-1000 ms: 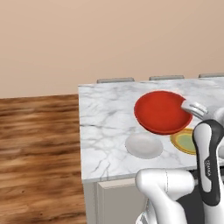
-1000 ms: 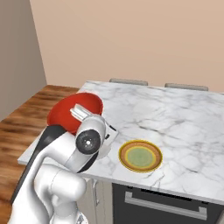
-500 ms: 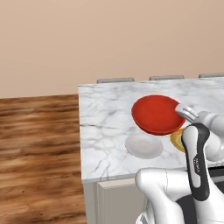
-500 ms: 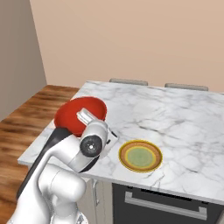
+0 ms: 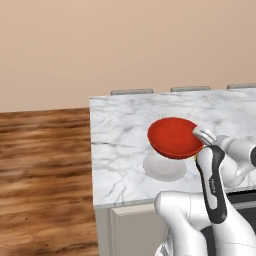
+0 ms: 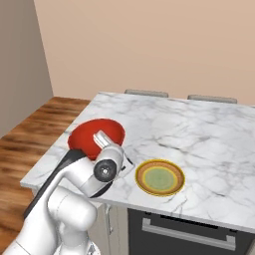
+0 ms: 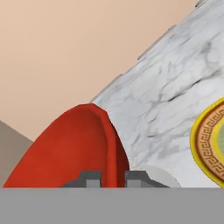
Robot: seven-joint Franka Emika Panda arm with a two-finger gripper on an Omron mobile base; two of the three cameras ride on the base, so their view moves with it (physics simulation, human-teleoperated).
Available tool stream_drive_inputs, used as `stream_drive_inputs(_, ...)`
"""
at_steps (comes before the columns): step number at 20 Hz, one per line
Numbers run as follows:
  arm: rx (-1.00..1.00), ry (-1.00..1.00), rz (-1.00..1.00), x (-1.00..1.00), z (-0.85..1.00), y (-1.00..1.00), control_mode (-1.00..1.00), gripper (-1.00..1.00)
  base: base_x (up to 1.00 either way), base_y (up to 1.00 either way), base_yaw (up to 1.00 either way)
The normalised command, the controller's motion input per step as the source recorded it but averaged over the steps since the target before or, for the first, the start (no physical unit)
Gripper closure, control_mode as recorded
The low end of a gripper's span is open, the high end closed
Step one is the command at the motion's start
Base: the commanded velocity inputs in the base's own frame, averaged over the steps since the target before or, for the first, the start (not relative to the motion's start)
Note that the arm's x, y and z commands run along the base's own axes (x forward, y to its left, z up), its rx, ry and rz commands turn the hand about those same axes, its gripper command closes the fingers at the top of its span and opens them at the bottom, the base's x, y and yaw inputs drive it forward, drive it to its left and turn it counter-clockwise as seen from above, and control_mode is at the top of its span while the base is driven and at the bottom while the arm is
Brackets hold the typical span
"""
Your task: Move the bowls from the cabinet to the plates on the dining table.
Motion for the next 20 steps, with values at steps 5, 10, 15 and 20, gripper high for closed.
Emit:
stream_drive_inputs(5, 0.06, 0.11, -0.04, 0.26, -0.54, 0.0, -1.0, 1.0, 0.0, 0.0, 0.0)
stream_drive_inputs(10, 0.06, 0.07, -0.02, 0.32, -0.38, 0.0, -1.0, 1.0, 0.0, 0.0, 0.0)
stream_drive_inputs(15, 0.04, 0.01, 0.0, 0.13, -0.19, 0.01, -1.0, 1.0, 0.0, 0.0, 0.0)
stream_drive_inputs(20, 0.0, 0.0, 0.0, 0.0, -0.01, 0.0, -1.0, 1.0, 0.0, 0.0, 0.0)
